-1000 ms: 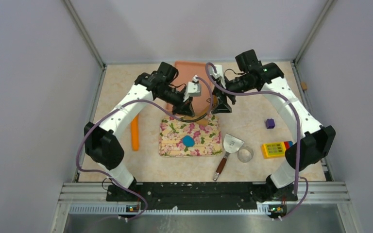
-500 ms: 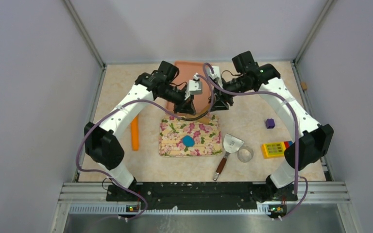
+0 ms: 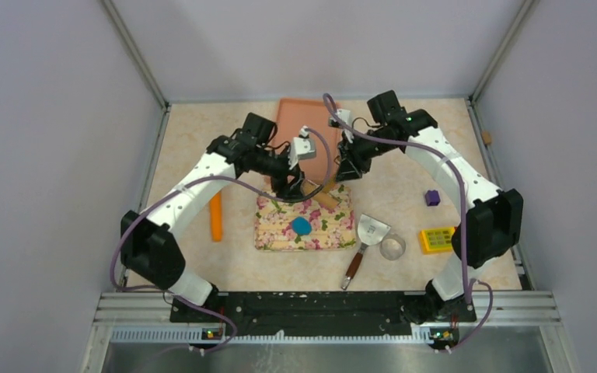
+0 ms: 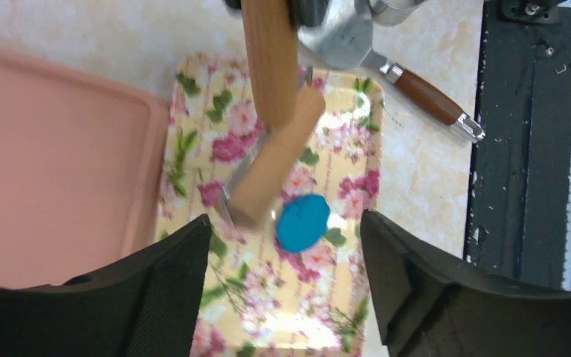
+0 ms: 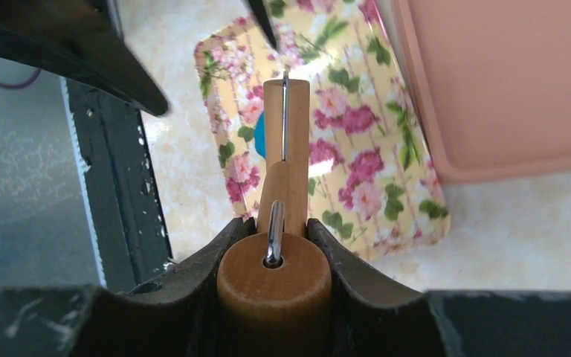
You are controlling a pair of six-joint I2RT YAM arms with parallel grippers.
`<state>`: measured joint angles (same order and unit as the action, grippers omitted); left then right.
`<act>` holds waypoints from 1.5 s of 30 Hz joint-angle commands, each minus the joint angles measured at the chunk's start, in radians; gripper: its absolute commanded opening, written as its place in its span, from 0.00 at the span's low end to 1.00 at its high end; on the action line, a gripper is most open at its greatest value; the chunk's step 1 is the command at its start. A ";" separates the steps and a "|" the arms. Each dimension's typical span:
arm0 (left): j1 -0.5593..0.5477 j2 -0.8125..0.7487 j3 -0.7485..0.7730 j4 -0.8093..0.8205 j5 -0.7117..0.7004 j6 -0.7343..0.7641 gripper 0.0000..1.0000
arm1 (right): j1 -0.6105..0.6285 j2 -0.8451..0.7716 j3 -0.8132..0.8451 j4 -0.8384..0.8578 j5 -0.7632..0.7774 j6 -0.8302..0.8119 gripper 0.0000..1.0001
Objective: Roll out the dumpling wrappers from the dough
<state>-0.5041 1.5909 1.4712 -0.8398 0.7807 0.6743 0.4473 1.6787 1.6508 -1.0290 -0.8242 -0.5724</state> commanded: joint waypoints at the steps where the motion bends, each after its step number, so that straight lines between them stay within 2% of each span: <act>1: 0.057 -0.211 -0.247 0.331 -0.080 -0.263 0.80 | -0.034 -0.110 -0.109 0.252 0.099 0.403 0.00; 3: 0.083 -0.290 -0.374 0.481 -0.216 -0.484 0.85 | -0.035 -0.122 -0.159 0.281 0.102 0.475 0.00; 6: 0.129 -0.337 -0.481 0.517 -0.331 -0.644 0.86 | -0.036 -0.132 -0.217 0.343 0.128 0.605 0.00; 10: 0.177 -0.303 -0.476 0.427 -0.398 -0.765 0.83 | -0.037 -0.145 -0.299 0.417 0.137 0.699 0.00; 15: 0.218 -0.308 -0.550 0.496 -0.319 -0.818 0.74 | -0.050 -0.133 -0.339 0.474 0.132 0.833 0.00; 21: 0.274 -0.241 -0.580 0.480 -0.537 -1.019 0.75 | -0.051 -0.118 -0.391 0.544 0.088 0.931 0.00; 25: 0.328 -0.190 -0.615 0.471 -0.539 -1.138 0.74 | -0.048 -0.130 -0.464 0.620 0.046 1.006 0.00; 32: 0.332 -0.191 -0.682 0.560 -0.449 -1.169 0.65 | -0.030 -0.132 -0.549 0.700 0.033 1.063 0.00; 38: 0.328 -0.207 -0.704 0.622 -0.364 -1.175 0.54 | -0.024 -0.125 -0.550 0.712 0.025 1.069 0.00; 40: 0.310 -0.211 -0.704 0.649 -0.300 -1.172 0.55 | -0.016 -0.121 -0.544 0.712 0.029 1.067 0.00; 42: 0.279 -0.214 -0.700 0.679 -0.222 -1.144 0.61 | -0.004 -0.115 -0.540 0.708 0.047 1.061 0.00; 45: 0.190 -0.254 -0.690 0.732 -0.181 -1.002 0.68 | 0.015 -0.100 -0.541 0.706 0.059 1.072 0.00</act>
<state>-0.2203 1.4086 0.7738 -0.2302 0.4709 -0.4667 0.4316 1.5906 1.0866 -0.3702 -0.7528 0.4740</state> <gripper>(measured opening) 0.642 0.336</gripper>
